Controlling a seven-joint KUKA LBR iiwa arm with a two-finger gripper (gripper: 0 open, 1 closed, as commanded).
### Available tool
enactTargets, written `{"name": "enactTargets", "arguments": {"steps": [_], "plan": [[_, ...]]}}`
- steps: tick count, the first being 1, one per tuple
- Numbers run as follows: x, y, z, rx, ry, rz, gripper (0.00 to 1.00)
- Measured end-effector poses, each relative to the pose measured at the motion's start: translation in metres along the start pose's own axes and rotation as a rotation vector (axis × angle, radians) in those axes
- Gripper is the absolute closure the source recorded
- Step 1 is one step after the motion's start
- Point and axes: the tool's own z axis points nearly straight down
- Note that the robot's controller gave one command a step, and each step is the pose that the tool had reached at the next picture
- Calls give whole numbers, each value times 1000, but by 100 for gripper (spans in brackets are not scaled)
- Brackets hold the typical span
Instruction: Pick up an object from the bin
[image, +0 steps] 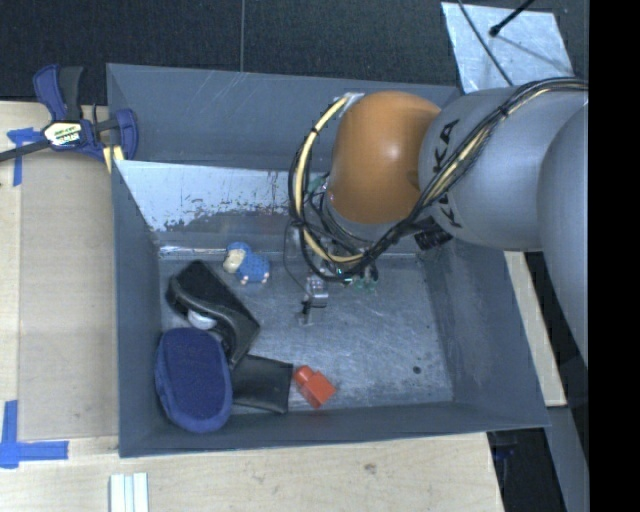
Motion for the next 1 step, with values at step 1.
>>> {"name": "enactTargets", "arguments": {"steps": [1], "plan": [[71,89,79,3,-3,3,0]]}}
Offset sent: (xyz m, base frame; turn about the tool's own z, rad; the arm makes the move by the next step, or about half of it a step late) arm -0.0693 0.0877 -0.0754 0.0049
